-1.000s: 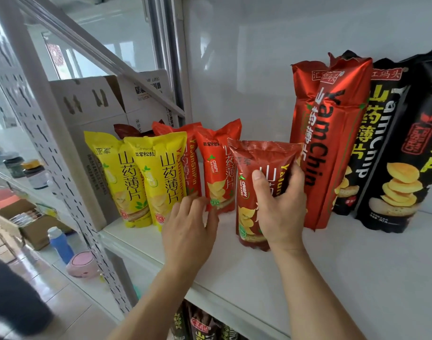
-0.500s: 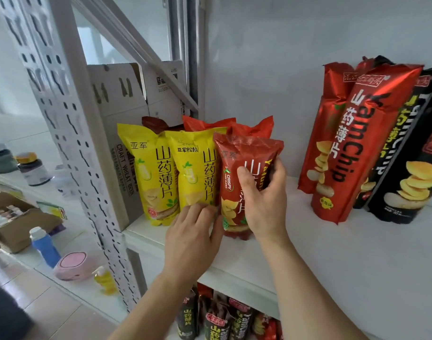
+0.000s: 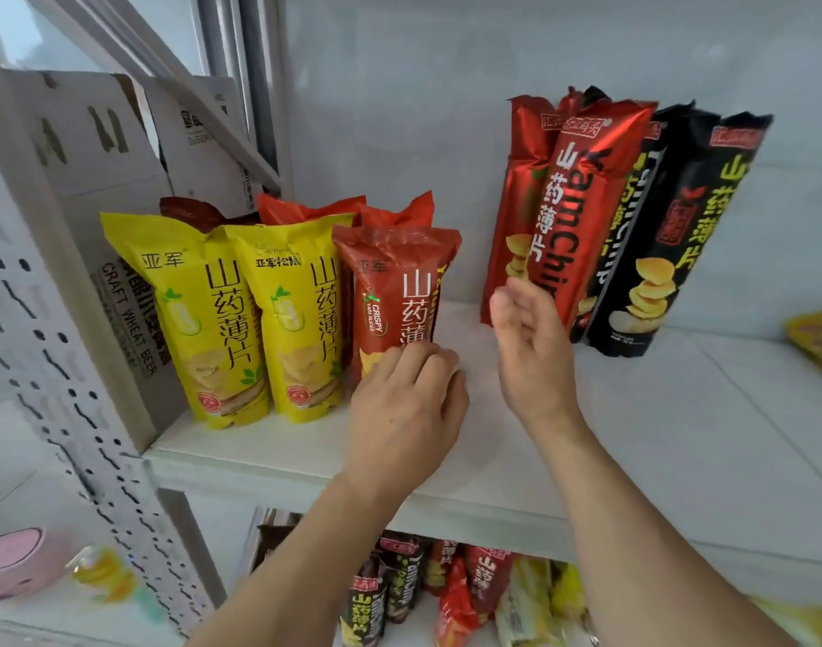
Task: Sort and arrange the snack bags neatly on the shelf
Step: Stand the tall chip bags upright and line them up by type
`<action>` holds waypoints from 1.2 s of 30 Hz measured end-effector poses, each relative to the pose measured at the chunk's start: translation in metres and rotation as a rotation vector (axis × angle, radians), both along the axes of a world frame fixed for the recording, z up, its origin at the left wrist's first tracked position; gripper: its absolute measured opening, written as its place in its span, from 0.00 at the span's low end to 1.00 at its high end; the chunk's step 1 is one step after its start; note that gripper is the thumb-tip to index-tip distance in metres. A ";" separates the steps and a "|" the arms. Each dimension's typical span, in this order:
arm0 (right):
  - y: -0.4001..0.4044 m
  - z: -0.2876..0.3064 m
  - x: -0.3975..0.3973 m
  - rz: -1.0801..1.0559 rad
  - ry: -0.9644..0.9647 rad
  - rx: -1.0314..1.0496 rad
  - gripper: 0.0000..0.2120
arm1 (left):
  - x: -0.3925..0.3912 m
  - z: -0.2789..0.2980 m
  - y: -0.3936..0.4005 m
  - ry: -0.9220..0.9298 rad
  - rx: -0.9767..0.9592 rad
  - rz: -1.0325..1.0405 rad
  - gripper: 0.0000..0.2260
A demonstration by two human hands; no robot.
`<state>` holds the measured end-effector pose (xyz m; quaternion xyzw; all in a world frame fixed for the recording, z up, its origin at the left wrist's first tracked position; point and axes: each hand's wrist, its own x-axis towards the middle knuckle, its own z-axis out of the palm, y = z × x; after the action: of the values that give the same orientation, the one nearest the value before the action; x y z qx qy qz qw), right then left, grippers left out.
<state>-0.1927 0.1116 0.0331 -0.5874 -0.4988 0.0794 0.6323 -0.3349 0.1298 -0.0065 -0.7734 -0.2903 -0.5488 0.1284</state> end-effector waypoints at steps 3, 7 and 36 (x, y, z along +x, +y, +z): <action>-0.012 0.001 0.034 -0.046 -0.027 -0.025 0.19 | 0.032 0.005 -0.006 -0.013 0.028 -0.058 0.07; -0.021 0.000 0.081 -0.122 -0.052 -0.044 0.20 | 0.081 0.008 -0.009 0.002 -0.041 -0.109 0.09; 0.038 0.008 0.185 0.179 0.022 -0.119 0.24 | 0.177 0.019 0.044 -0.427 -0.983 -0.138 0.23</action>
<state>-0.0079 0.1494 0.0410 -0.5760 -0.5367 0.1714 0.5922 -0.1582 0.1734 0.0127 -0.6309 -0.4811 -0.5003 -0.3467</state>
